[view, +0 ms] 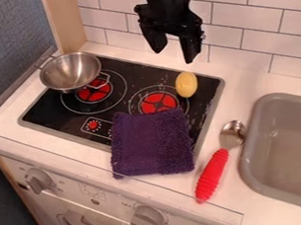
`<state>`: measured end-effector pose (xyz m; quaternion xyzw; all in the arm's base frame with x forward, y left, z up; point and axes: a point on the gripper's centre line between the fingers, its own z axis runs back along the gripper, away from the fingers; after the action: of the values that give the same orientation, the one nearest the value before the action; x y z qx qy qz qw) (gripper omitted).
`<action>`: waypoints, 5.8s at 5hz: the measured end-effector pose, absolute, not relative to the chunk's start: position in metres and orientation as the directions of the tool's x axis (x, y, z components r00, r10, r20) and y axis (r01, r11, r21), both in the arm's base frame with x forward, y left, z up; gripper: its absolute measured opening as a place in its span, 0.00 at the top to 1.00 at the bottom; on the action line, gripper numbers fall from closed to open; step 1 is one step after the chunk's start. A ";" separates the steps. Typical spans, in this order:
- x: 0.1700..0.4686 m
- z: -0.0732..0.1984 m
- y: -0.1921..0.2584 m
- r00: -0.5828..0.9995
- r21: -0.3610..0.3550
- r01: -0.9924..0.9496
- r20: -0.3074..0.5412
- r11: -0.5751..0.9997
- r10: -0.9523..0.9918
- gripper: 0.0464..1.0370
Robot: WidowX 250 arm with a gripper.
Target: Take the red and silver spoon to the center corner of the burner
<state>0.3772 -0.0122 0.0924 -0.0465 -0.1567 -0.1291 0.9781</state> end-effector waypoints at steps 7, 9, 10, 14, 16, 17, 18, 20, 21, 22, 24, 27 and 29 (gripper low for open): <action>0.246 0.045 -0.085 0.943 -0.086 0.281 0.209 0.956 -0.259 0.04; 0.237 0.023 -0.097 0.940 -0.075 0.303 0.189 0.950 -0.285 0.04; 0.241 0.017 -0.107 0.937 -0.072 0.314 0.184 0.947 -0.297 0.04; 0.260 0.004 -0.111 0.932 -0.024 0.314 0.198 0.949 -0.303 0.60; 0.261 0.006 -0.105 0.931 -0.020 0.309 0.211 0.951 -0.298 0.61; 0.267 0.020 -0.103 0.928 -0.045 0.288 0.258 0.957 -0.268 0.61; 0.269 0.027 -0.105 0.923 -0.046 0.312 0.251 0.949 -0.292 0.61; 0.290 0.061 -0.098 0.909 -0.086 0.303 0.325 0.949 -0.261 0.61; 0.312 0.079 -0.076 0.911 -0.105 0.263 0.355 0.959 -0.211 0.61; 0.339 0.096 -0.044 0.915 -0.105 0.211 0.370 0.972 -0.159 0.61; 0.370 0.088 -0.004 0.924 -0.049 0.219 0.332 0.974 -0.191 0.61; 0.379 0.038 0.060 0.969 -0.003 0.103 0.226 0.995 -0.100 0.61; 0.370 0.012 0.067 0.979 -0.010 0.110 0.174 0.994 -0.107 0.61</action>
<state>0.3699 0.0673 0.0122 -0.0100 -0.0869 -0.0545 0.9947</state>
